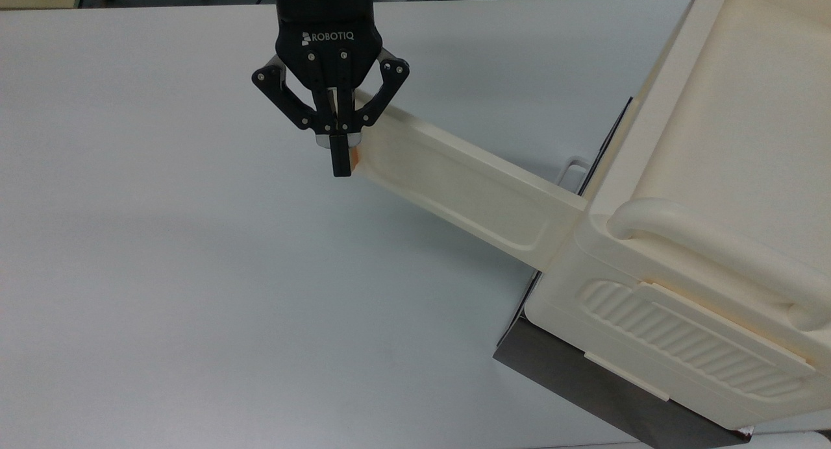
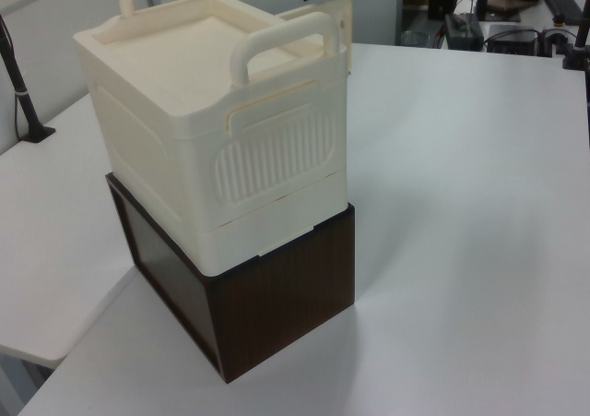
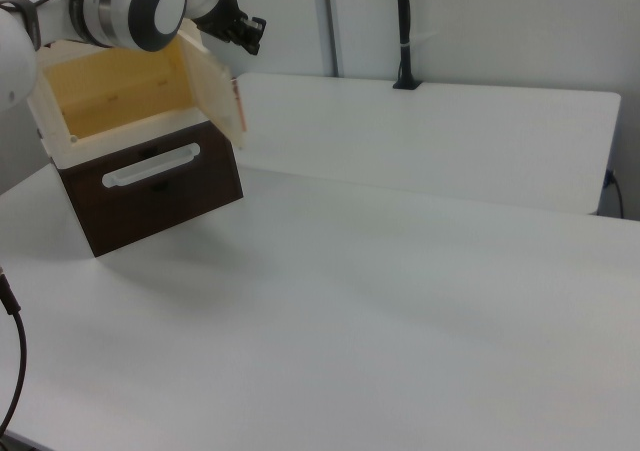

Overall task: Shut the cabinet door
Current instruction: 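Push the door edge with the gripper, swinging it shut against the cabinet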

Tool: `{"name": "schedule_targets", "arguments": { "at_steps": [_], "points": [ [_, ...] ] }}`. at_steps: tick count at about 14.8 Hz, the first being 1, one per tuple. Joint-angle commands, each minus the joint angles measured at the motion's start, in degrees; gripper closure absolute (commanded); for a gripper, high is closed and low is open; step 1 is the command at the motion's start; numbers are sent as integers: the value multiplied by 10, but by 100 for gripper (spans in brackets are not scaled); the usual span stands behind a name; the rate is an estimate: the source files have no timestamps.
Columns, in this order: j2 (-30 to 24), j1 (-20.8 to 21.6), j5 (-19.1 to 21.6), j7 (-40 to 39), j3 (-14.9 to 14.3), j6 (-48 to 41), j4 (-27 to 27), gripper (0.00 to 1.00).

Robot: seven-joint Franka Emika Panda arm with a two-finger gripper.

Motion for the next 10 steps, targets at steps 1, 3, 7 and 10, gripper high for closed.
{"name": "schedule_targets", "arguments": {
  "at_steps": [1,3,7,10],
  "points": [
    [-19,4,49,-14,-3,-54,1,100],
    [-31,14,68,-15,1,-91,0,100],
    [-53,22,98,-17,34,-168,1,100],
    [-55,22,128,-13,59,-217,1,100]
  ]
}}
